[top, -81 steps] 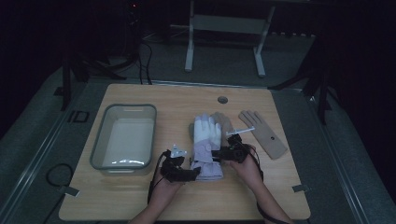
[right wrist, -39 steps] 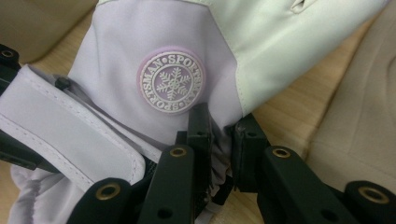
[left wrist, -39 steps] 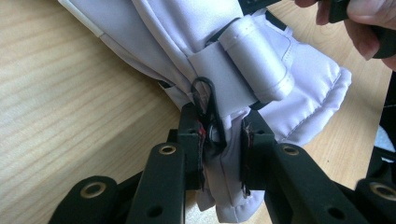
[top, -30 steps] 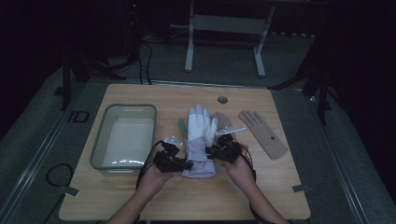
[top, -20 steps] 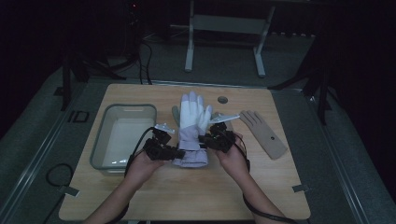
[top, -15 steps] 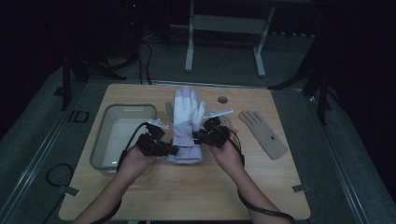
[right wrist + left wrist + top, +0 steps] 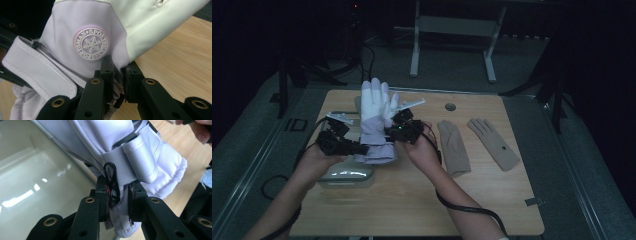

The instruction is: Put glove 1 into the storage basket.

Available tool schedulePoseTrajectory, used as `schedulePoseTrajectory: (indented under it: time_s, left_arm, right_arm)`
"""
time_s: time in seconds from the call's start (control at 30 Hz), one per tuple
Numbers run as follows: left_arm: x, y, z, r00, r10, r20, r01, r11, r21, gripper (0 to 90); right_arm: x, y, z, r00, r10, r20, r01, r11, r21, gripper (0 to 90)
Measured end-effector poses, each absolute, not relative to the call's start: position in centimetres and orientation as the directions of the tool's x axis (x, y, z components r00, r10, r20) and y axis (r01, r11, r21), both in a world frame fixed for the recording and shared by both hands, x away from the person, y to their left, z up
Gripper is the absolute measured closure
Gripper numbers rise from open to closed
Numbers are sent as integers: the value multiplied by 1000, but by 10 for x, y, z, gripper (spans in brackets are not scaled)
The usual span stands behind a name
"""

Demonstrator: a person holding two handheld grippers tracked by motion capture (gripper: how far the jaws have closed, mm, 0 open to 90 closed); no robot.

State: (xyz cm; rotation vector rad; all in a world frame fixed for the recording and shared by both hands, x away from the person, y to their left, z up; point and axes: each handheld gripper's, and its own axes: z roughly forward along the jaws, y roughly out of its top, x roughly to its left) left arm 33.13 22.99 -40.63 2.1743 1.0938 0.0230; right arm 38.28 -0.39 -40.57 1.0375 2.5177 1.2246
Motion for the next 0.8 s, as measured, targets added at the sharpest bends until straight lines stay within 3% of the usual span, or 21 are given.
schedulePoseTrajectory:
  time_s: [0.4, 0.8]
  left_arm:
    - [332, 295, -419, 578, 773, -260, 775, -421, 471, 749]
    - [342, 298, -466, 552, 785, -282, 818, -443, 368, 747]
  right_arm:
    - [384, 83, -427, -771, 618, 156, 524, 475, 707, 803]
    - [394, 106, -473, -752, 635, 178, 597, 541, 593, 804]
